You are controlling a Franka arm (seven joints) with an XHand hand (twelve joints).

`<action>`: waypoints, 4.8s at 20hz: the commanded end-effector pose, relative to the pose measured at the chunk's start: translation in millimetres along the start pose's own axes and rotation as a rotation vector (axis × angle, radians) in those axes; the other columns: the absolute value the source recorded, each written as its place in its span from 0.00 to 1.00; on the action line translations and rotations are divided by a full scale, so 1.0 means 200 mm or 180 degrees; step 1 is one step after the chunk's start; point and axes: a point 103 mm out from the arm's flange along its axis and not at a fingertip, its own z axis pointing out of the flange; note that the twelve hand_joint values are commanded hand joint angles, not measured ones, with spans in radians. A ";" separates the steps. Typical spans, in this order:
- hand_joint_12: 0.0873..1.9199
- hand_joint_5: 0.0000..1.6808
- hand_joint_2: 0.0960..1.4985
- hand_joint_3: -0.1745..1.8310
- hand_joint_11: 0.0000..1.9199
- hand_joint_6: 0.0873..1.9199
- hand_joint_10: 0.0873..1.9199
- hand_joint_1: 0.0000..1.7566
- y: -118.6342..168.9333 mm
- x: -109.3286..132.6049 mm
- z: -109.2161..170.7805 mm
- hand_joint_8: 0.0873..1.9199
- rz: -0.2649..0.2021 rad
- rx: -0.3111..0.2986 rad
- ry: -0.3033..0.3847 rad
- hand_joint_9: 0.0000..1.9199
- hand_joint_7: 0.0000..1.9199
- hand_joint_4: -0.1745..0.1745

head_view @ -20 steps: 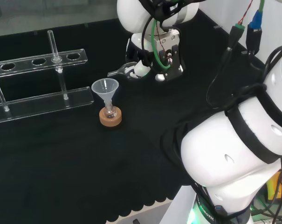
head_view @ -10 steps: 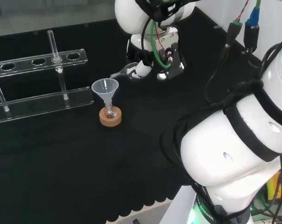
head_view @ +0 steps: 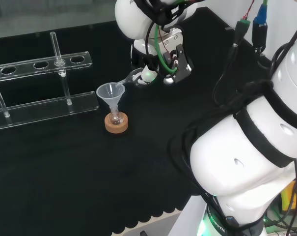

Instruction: Pour all the NaCl from the weighing funnel into the round-bottom flask.

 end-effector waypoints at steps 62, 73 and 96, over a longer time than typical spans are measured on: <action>0.73 0.90 0.31 0.47 0.00 0.09 0.04 0.66 0.11 0.04 -0.20 0.03 -0.0524 0.0028 -0.0862 0.57 0.86 1.00; 0.73 0.90 0.30 0.47 0.00 0.09 0.04 0.66 0.11 0.03 -0.20 0.03 -0.0631 0.0043 -0.0941 0.58 0.87 1.00; 0.74 0.90 0.29 0.48 0.00 0.10 0.05 0.66 0.14 0.06 -0.27 0.02 -0.0928 -0.0074 -0.1330 0.60 0.88 1.00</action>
